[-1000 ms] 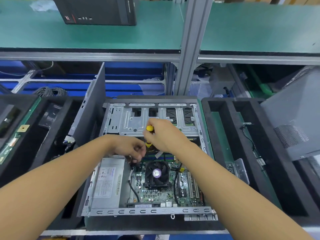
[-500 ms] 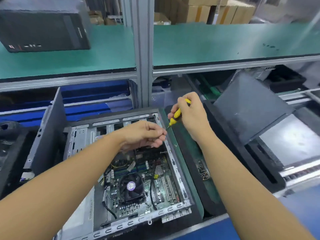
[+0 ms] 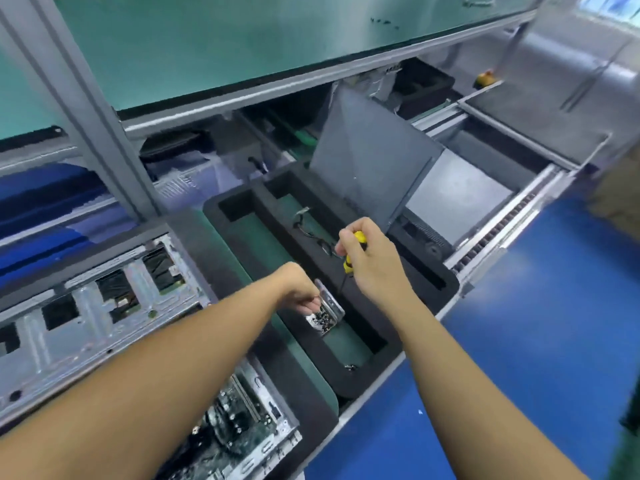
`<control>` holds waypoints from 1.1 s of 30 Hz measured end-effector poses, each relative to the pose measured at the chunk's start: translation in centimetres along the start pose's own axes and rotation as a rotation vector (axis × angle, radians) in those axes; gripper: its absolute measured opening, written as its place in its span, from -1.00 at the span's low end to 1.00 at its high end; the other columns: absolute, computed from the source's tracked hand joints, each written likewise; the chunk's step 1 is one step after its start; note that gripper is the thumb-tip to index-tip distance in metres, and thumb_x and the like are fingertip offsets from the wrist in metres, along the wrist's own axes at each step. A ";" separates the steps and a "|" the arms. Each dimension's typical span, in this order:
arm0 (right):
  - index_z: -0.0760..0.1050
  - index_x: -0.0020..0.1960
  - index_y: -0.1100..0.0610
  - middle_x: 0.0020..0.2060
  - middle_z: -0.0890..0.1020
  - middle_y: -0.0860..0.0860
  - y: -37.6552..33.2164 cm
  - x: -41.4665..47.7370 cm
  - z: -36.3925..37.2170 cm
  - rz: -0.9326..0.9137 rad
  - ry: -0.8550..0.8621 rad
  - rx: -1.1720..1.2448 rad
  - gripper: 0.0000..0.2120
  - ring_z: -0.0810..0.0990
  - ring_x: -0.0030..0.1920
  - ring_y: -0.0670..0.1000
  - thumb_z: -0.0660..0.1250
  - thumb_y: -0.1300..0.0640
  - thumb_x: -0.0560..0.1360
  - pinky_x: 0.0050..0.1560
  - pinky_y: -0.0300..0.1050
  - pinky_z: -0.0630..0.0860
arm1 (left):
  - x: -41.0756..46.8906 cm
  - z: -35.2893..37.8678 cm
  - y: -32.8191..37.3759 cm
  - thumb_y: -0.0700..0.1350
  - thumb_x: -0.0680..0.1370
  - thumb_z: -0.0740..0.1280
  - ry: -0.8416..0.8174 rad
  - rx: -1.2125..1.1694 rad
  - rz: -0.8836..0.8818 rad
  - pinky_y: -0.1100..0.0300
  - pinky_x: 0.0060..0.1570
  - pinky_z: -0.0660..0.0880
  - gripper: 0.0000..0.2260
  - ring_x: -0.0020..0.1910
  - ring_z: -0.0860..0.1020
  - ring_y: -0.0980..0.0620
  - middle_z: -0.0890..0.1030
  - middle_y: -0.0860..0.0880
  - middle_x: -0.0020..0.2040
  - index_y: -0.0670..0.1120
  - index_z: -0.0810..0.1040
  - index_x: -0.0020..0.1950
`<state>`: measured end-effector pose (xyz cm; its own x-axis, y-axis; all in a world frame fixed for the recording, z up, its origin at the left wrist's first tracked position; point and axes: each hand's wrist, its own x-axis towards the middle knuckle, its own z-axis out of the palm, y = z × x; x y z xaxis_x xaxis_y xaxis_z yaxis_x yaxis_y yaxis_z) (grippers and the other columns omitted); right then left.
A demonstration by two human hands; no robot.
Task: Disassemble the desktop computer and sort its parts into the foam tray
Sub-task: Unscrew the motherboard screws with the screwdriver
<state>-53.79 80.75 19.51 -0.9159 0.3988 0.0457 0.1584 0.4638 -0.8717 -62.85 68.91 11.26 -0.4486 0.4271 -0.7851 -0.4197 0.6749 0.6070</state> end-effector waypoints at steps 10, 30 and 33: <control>0.39 -0.11 -0.10 -0.22 0.63 -0.11 4.2 -0.6 -2.1 -0.011 -0.016 -0.086 -0.84 0.50 -0.33 -0.09 0.17 -0.11 0.61 -0.29 -0.05 0.47 | 6.6 0.1 -1.0 -0.22 0.68 0.06 0.125 0.021 -0.205 0.07 -0.04 0.59 -0.77 0.06 0.63 -0.16 0.55 -0.13 -0.07 -0.30 0.44 0.17; 0.40 -0.23 0.11 -0.43 0.60 -0.03 -13.6 -1.9 13.4 -0.314 -0.123 0.137 -0.63 0.52 -0.40 -0.05 0.11 -0.10 0.62 -0.21 -0.02 0.50 | -18.1 -14.4 -7.9 -0.05 0.65 0.20 0.265 -0.040 0.449 0.30 -0.54 0.09 -0.72 -0.55 0.15 0.05 0.29 -0.01 -0.47 -0.04 0.54 -0.22; 0.40 -0.24 0.03 -0.41 0.61 -0.04 -14.5 -3.9 17.0 -0.372 -0.275 0.126 -0.65 0.53 -0.43 -0.08 0.11 -0.12 0.63 -0.29 -0.15 0.47 | -21.2 -16.7 -12.0 -0.01 0.65 0.19 0.146 0.066 0.283 0.29 -0.52 0.08 -0.74 -0.52 0.14 0.05 0.27 -0.01 -0.44 -0.04 0.53 -0.17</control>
<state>-58.81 59.04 23.65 -0.9683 -0.0082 0.2495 -0.2288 0.4289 -0.8739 -61.43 41.70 22.65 -0.6507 0.5159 -0.5572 -0.2121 0.5810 0.7858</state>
